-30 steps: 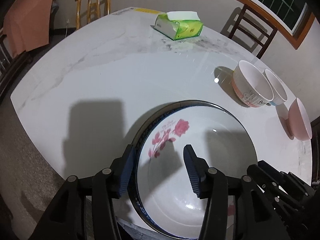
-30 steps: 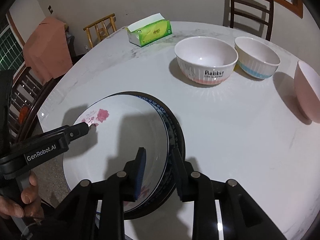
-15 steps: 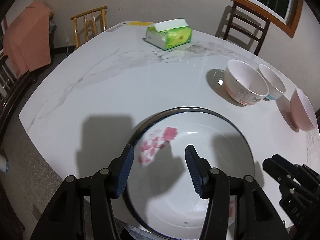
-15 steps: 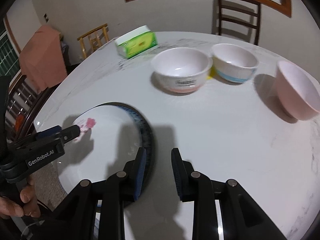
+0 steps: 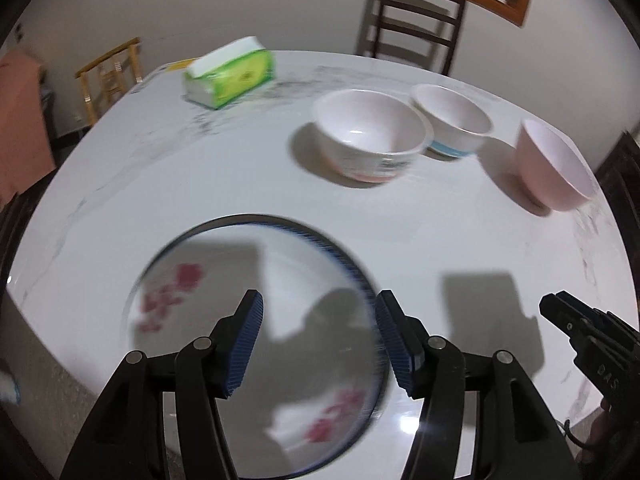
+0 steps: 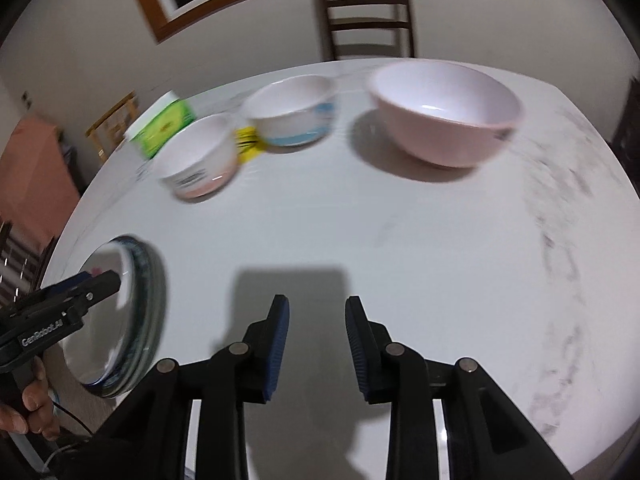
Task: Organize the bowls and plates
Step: 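Open both grippers and release the pink-flower plate on the stack, then move both grippers over to the large pink bowl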
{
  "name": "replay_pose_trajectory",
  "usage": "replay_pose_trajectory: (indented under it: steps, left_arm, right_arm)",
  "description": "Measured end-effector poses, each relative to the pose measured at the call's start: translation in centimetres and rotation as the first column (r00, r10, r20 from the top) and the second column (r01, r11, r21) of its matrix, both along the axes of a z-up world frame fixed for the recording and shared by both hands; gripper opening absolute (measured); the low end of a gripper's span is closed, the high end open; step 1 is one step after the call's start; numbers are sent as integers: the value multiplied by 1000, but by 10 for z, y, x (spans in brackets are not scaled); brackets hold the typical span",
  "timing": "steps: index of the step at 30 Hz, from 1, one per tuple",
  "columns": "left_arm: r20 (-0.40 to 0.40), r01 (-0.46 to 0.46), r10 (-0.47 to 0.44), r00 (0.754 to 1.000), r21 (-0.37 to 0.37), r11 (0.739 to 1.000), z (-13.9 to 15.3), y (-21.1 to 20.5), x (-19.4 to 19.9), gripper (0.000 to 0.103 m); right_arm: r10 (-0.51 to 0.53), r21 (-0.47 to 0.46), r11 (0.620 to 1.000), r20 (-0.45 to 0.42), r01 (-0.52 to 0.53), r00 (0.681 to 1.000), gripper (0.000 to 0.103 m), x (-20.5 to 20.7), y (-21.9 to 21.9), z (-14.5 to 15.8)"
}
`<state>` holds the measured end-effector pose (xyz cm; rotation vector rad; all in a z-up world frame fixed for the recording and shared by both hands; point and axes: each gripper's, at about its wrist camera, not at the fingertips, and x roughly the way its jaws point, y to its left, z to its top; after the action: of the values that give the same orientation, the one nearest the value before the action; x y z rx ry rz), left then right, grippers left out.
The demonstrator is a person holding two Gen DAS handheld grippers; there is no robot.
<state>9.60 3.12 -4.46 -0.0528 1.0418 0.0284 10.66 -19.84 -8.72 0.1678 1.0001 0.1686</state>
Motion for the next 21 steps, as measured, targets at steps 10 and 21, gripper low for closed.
replay_pose_trajectory:
  steps: [10, 21]
  left_arm:
    - [-54, 144, -151, 987, -118, 983, 15, -73, 47, 55]
    - [-59, 181, -195, 979, -188, 965, 43, -144, 130, 56]
  right_arm:
    - [-101, 39, 994, -5, 102, 995, 30, 24, -87, 18]
    - [-181, 48, 982, 2, 180, 984, 31, 104, -152, 51]
